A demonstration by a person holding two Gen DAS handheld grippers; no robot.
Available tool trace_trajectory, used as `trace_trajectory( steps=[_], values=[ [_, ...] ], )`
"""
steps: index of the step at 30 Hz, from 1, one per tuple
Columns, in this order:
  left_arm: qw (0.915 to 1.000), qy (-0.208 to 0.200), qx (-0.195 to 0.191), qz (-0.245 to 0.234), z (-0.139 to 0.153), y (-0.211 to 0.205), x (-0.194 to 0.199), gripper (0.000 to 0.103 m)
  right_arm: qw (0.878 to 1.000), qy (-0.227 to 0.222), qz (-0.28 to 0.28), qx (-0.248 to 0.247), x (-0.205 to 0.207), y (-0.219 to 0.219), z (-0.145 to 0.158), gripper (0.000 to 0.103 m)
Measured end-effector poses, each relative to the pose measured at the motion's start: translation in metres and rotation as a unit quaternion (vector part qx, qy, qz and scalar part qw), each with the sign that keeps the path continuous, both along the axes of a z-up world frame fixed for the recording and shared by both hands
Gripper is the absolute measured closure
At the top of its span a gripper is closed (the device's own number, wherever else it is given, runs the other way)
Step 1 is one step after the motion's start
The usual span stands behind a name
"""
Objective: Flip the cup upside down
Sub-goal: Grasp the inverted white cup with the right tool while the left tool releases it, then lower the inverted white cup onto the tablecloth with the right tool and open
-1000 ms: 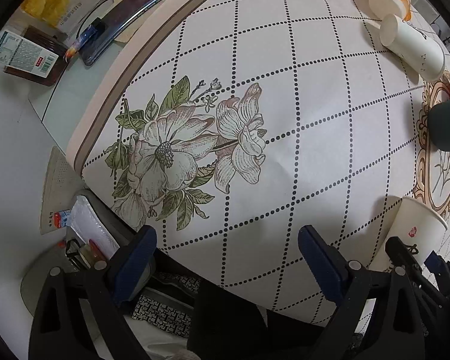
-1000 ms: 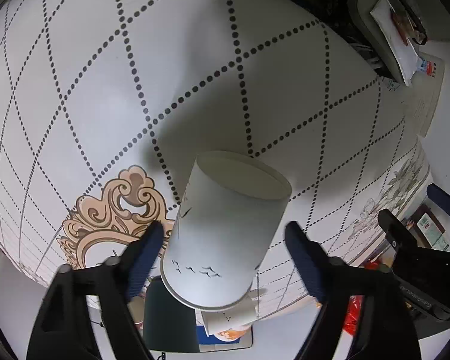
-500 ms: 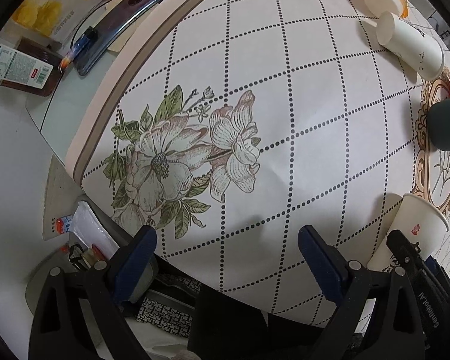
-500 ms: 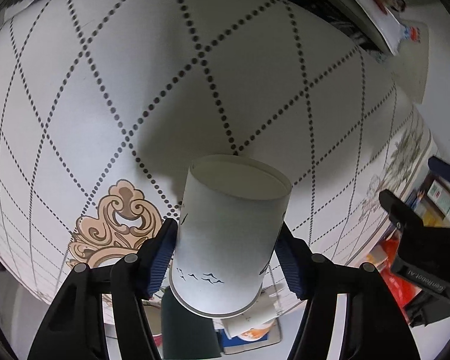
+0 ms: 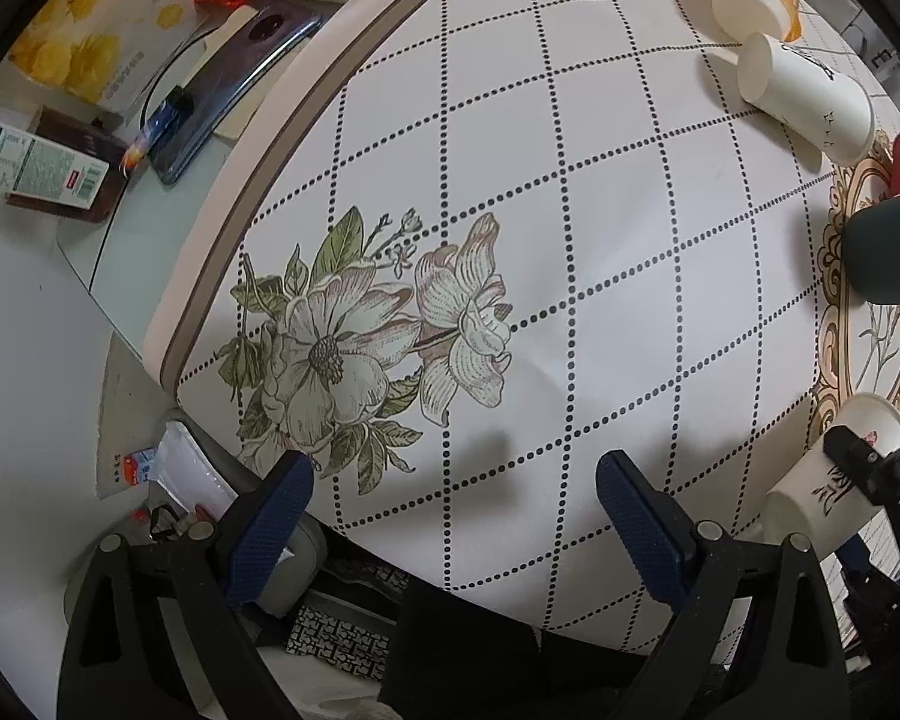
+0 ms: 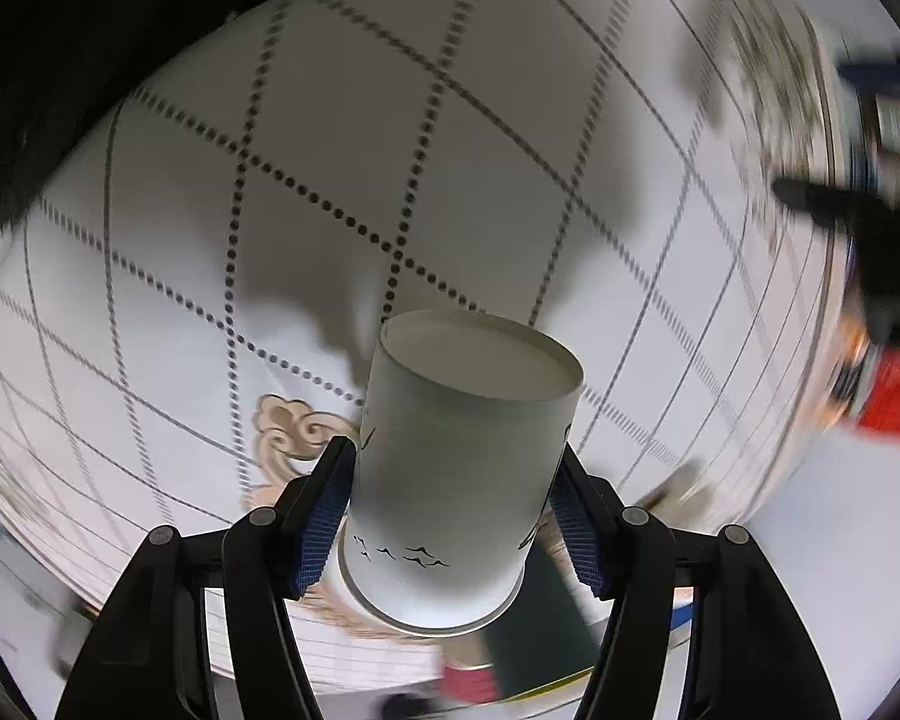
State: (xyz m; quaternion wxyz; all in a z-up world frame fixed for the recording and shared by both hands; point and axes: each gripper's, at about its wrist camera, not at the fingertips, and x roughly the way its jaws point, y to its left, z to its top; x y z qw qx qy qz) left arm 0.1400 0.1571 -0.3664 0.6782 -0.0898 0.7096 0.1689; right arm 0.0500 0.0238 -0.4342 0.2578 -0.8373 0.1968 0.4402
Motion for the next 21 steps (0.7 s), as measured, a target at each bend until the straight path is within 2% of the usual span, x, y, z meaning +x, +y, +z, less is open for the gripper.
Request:
trace_trajectory(
  steps=[3, 6, 8, 11, 15, 16, 18, 20, 21],
  values=[
    [1.0, -0.001, 0.002, -0.008, 0.003, -0.004, 0.004, 0.006, 0.997, 0.014, -0.073, 0.007, 0.007, 0.007, 0.002, 0.037],
    [0.9998, -0.002, 0.005, -0.02, 0.006, -0.012, 0.009, 0.006, 0.988, 0.03, -0.152, 0.012, 0.015, 0.015, 0.002, 0.037],
    [0.9996, -0.003, 0.005, -0.028, 0.008, -0.018, 0.013, 0.006, 0.977, 0.043, -0.208, 0.018, 0.023, 0.014, 0.004, 0.037],
    [0.999, -0.004, 0.006, -0.044, 0.01, -0.029, 0.018, 0.006, 0.954, 0.06, -0.294, 0.023, 0.035, 0.012, 0.005, 0.037],
    [0.9982, -0.008, 0.006, -0.06, 0.014, -0.04, 0.024, 0.006, 0.915, 0.075, -0.394, 0.029, 0.051, 0.009, 0.006, 0.037],
    [0.9979, -0.009, 0.006, -0.064, 0.016, -0.043, 0.025, 0.006, 0.902, 0.08, -0.422, 0.029, 0.055, 0.008, 0.006, 0.037],
    [0.9973, -0.012, 0.006, -0.072, 0.017, -0.049, 0.027, 0.006, 0.876, 0.088, -0.474, 0.029, 0.063, 0.004, 0.006, 0.037],
    [0.9968, -0.014, 0.007, -0.079, 0.019, -0.055, 0.029, 0.006, 0.842, 0.099, -0.53, 0.024, 0.071, -0.001, 0.004, 0.037],
    [0.9965, -0.014, 0.007, -0.082, 0.02, -0.057, 0.03, 0.006, 0.821, 0.103, -0.561, 0.019, 0.075, -0.004, 0.002, 0.037]
  ],
)
